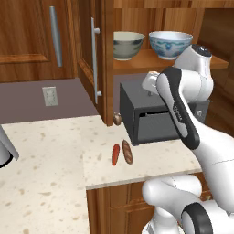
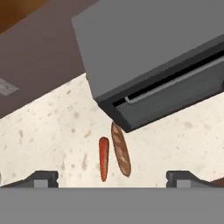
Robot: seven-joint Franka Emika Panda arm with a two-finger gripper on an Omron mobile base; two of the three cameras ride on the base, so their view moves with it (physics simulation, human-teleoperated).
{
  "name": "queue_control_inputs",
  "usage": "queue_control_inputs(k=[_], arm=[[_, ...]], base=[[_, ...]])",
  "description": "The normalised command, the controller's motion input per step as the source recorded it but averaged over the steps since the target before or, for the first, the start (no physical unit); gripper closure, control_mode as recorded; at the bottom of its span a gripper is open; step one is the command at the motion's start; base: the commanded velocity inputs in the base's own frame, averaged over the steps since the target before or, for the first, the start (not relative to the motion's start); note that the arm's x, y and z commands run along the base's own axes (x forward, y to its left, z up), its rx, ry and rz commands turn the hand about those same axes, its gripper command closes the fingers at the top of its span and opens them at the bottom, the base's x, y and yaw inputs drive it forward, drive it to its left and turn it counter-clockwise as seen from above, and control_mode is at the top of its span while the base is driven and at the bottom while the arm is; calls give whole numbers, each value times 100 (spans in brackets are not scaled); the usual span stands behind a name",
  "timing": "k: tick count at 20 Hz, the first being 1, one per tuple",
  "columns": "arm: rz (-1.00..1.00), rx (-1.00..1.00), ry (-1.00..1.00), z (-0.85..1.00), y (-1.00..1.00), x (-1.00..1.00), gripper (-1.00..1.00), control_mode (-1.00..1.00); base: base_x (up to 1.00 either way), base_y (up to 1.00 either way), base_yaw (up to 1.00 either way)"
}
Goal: Pick both bowls and place them on the counter. Then place the carrot in one bowl and place the baguette in the other bowl.
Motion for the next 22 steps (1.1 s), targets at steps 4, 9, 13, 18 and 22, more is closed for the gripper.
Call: queue_control_inputs(k=[4,9,13,18,22], arm=[[-28,27,0,44,8,-9,-100,-100],[-21,15,0,45,1,-8,-100,-100],[-25,10,0,39,4,-3,-100,-100],[-15,19,-1,40,0,-1,-100,-100],[-7,19,-4,31,0,6,-100,-100]], base=[[0,0,0],[0,0,0],[0,0,0],[0,0,0],[0,0,0]])
